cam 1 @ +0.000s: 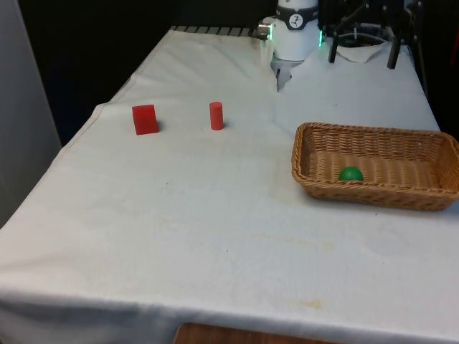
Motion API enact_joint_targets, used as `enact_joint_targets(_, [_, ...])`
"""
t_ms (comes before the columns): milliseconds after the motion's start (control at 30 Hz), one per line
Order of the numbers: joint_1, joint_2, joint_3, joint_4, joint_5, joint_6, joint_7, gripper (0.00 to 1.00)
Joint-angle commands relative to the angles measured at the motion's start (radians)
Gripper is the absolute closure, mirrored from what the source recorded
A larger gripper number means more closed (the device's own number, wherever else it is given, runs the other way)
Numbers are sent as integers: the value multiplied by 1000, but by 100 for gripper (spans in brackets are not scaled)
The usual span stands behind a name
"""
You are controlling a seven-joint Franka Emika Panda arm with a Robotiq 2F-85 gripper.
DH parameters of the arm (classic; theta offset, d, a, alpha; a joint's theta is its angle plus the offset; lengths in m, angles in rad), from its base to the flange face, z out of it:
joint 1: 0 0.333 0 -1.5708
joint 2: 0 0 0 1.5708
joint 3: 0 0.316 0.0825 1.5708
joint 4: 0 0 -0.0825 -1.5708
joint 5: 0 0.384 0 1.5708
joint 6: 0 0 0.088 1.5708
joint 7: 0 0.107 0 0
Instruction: Pick up the object to the left of the cylinder and place it into the basket.
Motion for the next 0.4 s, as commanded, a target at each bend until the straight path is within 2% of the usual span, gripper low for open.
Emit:
enact_joint_targets(0, [1,-10,-3,5,-8,-17,3,0])
enact_joint_targets(67, [0,-9,-2,5,-2,-12,0,0])
enact_joint_targets(300, [-1,-44,-10,31,-13,-69,-1,0])
enact_joint_targets(367, [-2,-43,-8,33,-6,-65,-4,0])
